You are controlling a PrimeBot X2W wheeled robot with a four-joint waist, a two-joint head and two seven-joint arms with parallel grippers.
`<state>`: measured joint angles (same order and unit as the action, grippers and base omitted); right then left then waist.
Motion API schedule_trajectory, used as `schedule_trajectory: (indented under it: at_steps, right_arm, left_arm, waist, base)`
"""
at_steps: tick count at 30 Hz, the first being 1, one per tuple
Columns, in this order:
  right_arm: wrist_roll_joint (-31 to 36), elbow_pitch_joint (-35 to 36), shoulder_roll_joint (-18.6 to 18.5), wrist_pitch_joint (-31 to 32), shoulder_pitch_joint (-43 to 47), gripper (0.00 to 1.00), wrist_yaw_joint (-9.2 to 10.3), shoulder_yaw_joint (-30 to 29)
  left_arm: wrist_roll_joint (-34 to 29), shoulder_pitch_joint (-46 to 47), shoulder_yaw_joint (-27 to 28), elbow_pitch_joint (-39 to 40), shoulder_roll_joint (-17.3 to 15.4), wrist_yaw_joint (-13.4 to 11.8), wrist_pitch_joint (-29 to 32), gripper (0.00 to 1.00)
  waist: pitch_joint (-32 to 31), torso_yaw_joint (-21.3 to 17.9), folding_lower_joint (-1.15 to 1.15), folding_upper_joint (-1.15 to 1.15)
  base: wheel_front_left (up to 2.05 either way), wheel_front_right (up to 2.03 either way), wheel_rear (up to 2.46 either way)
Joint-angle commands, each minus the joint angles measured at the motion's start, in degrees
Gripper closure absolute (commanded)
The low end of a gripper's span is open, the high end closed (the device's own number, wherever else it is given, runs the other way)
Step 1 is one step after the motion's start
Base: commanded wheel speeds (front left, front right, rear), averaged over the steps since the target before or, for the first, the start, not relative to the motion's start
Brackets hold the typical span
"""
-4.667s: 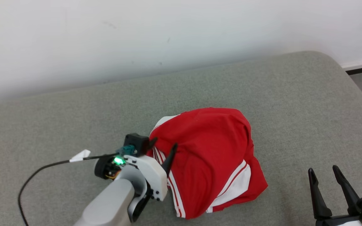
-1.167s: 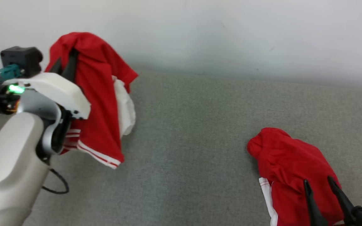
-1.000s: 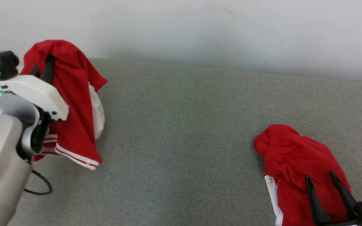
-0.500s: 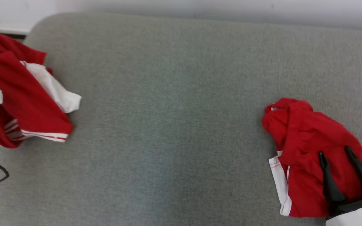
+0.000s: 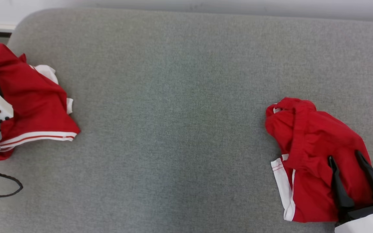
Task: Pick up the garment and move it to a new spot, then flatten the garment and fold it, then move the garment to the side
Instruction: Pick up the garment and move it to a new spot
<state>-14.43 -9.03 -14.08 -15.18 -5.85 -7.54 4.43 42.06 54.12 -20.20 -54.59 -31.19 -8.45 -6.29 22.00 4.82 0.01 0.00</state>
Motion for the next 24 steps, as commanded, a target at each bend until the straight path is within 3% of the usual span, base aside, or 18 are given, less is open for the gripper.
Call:
schedule_trajectory:
  at_steps: [1,8,13,24]
  right_arm:
    - [-0.24,-0.27,0.30,0.05,-0.29,0.00,0.10,0.16]
    - [-0.75,-1.66,1.70,0.05,1.61,0.00,0.10,1.31]
    - [-0.94,-2.06,2.43,0.05,3.18,0.00,0.11,1.84]
    - [-1.10,-1.86,2.78,0.05,7.04,0.00,0.11,1.26]
  left_arm:
    - [0.70,0.83,0.48,-0.58,-0.04,0.72,-1.27,0.00]
    - [1.65,-0.47,0.20,-0.04,0.73,4.76,-2.73,0.00]
    - [1.84,-2.38,-0.33,3.51,1.14,5.97,-3.67,0.00]
    - [2.27,-14.71,-2.07,20.93,2.48,3.01,-3.85,0.00]
  waist:
    - [-1.76,0.10,-0.01,0.00]
    - [-8.24,-0.50,-0.01,0.00]
    - [-13.07,-1.29,-0.01,0.00]
    - [-21.74,-4.88,-0.01,0.00]
  base:
    - [0.00,0.00,0.00]
    - [0.00,0.00,0.00]
    - [0.00,0.00,0.00]
    - [0.00,0.00,0.00]
